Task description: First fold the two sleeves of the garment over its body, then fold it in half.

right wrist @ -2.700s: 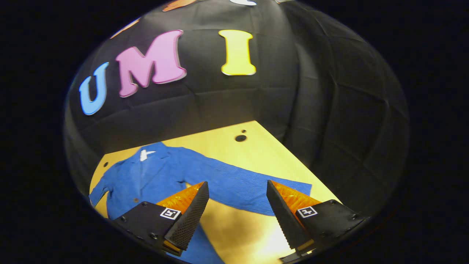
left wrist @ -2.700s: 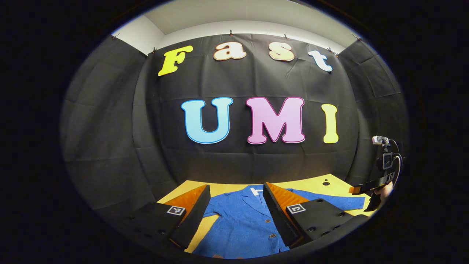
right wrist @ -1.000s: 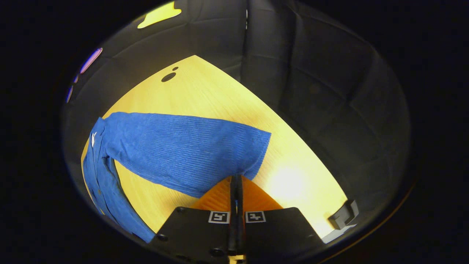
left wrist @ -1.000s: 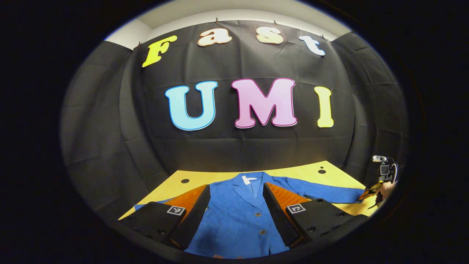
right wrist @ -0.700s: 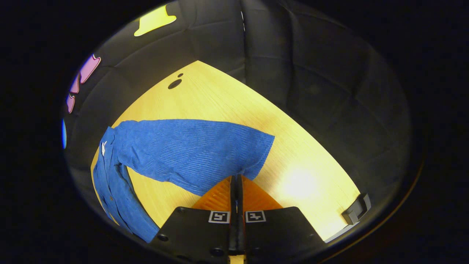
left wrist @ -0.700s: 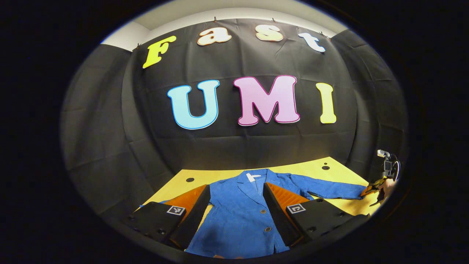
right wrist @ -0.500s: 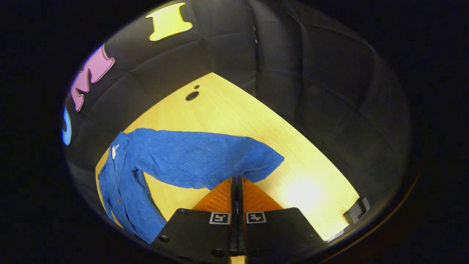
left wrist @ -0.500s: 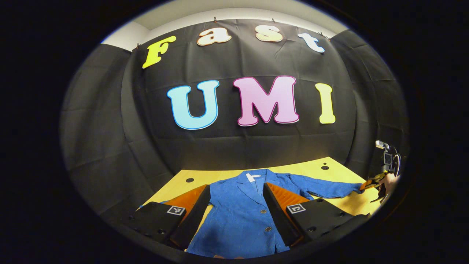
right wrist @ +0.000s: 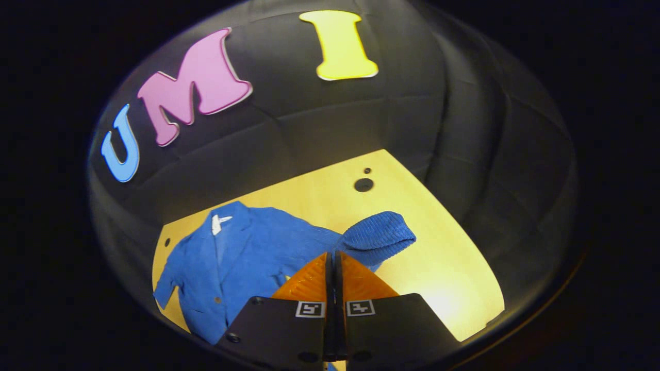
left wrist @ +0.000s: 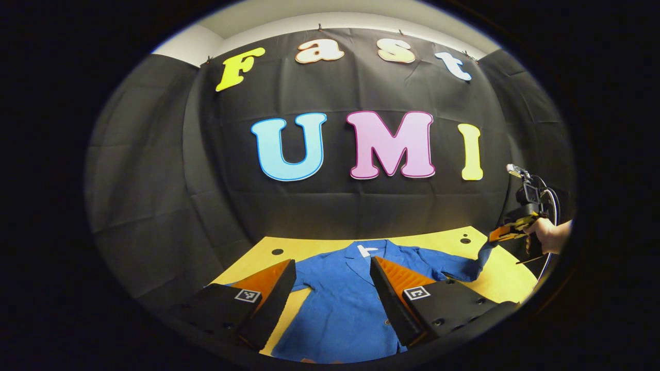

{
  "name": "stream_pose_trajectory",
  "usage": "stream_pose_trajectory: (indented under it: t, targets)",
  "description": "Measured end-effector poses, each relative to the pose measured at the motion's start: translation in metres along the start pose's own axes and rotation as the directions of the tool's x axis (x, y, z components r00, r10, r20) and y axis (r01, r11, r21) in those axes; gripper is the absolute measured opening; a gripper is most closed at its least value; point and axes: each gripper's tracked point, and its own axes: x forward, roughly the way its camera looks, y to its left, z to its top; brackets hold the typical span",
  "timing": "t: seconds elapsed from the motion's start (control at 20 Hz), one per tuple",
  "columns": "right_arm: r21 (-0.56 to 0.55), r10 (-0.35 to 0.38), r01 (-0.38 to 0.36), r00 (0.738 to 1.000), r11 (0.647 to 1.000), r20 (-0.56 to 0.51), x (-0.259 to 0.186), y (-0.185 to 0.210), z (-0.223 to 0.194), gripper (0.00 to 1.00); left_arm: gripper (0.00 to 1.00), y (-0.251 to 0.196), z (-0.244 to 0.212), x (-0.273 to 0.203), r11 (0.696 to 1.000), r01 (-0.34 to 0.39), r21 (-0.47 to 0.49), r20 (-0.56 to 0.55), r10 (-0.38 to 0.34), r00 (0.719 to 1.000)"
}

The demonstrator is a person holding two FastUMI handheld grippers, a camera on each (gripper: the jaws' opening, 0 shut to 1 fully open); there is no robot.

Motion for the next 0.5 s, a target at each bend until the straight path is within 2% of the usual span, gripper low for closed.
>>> stream_pose_trajectory:
  t: [0.3,0.5]
  targets:
    - [-0.113,0.145,-0.147,0.989,0.983,-0.031,0.021,0.127,-0.004,0.0,0.83,0.04,-0.005,-0.011,0.998,-0.062,-0.03,-0.007,0.062,0.998]
    - [-0.19,0.249,-0.257,0.966,0.948,-0.064,0.03,0.233,-0.017,0.01,0.85,0.068,-0.018,-0.019,0.992,-0.084,-0.096,-0.008,0.084,0.996]
